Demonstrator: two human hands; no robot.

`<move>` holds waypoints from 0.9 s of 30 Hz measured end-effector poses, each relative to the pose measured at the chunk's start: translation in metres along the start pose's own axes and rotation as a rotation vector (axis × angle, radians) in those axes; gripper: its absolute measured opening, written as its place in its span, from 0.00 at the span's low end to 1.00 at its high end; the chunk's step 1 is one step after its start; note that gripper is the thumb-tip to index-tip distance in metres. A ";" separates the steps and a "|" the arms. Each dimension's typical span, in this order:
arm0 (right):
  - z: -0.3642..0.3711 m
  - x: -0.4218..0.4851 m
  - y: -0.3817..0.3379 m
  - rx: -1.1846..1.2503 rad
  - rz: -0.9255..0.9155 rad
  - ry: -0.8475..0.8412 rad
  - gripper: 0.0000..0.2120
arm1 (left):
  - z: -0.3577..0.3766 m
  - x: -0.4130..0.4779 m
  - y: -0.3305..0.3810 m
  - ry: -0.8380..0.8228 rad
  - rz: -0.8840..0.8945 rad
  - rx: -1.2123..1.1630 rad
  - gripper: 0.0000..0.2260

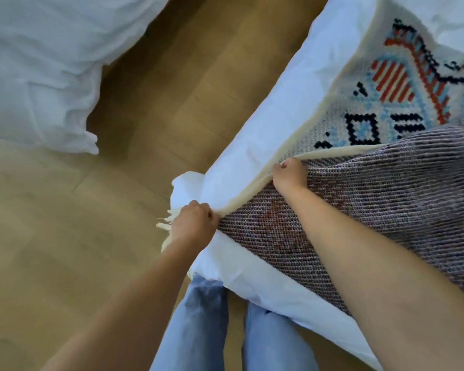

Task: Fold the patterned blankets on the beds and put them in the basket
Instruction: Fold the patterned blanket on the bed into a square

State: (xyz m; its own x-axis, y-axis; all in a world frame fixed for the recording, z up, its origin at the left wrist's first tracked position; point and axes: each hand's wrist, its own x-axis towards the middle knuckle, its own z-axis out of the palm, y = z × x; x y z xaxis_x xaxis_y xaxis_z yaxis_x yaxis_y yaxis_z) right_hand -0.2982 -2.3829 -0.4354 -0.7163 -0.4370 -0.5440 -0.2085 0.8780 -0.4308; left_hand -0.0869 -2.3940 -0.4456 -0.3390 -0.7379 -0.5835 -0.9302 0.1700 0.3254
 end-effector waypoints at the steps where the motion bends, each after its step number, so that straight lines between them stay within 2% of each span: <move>1: -0.003 -0.001 0.000 0.000 -0.009 -0.018 0.16 | -0.001 0.001 0.003 0.009 0.020 0.026 0.11; 4: -0.016 -0.002 0.000 0.082 -0.012 -0.019 0.14 | -0.007 0.006 0.015 0.045 0.117 0.064 0.14; 7: -0.044 0.006 0.004 0.130 -0.025 0.092 0.09 | -0.019 0.025 0.050 0.047 0.276 0.087 0.15; 13: -0.125 0.052 0.027 0.246 -0.034 0.266 0.09 | -0.040 0.078 0.191 0.012 0.591 0.179 0.14; 16: -0.169 0.085 0.047 0.152 0.001 0.269 0.10 | -0.038 0.096 0.272 -0.024 0.718 0.251 0.13; 20: -0.222 0.115 0.088 -0.140 0.125 0.134 0.09 | -0.026 0.107 0.364 -0.075 0.785 0.358 0.12; 24: -0.251 0.127 0.136 -0.251 0.336 0.078 0.27 | 0.002 0.116 0.432 -0.114 0.812 0.469 0.11; 27: -0.253 0.132 0.170 -0.255 0.466 0.056 0.33 | 0.029 0.122 0.471 -0.144 0.819 0.559 0.09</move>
State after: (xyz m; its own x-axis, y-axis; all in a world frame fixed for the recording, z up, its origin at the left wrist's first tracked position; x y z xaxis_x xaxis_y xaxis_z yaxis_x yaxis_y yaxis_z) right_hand -0.5964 -2.2420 -0.3983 -0.8049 0.0153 -0.5932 -0.0104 0.9992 0.0398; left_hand -0.5707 -2.3847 -0.3850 -0.8842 -0.1765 -0.4325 -0.3228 0.9001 0.2925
